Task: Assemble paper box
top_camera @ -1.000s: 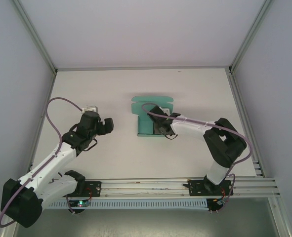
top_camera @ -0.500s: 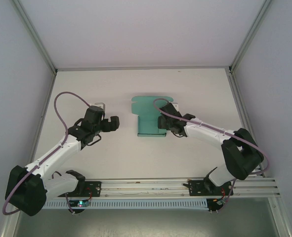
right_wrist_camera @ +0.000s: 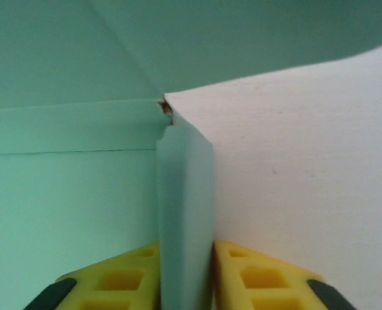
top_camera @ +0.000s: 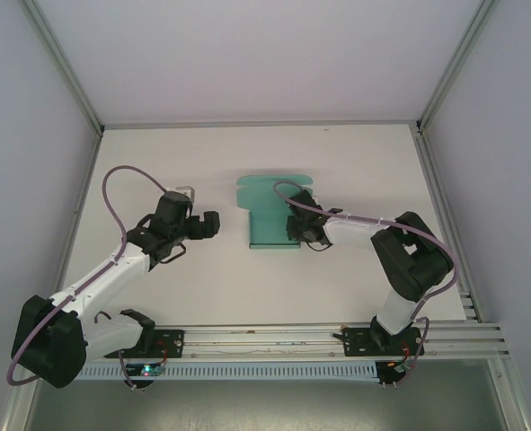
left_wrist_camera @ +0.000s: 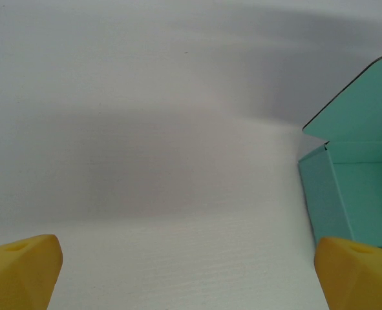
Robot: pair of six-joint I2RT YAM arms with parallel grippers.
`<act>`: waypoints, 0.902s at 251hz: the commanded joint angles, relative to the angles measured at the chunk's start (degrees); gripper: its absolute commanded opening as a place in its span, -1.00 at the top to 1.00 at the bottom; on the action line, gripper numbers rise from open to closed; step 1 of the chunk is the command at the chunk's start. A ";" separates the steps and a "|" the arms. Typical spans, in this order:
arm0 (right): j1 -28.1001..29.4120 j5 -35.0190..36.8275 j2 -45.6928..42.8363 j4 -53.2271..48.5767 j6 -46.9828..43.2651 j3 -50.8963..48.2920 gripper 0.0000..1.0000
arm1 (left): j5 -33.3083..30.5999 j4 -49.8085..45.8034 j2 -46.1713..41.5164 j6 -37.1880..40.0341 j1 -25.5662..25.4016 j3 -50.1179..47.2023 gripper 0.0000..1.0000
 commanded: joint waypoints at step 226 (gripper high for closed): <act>5.37 -24.28 -27.48 34.11 -18.39 -11.76 1.00 | 27.93 31.56 6.14 -4.11 0.35 -2.60 -1.00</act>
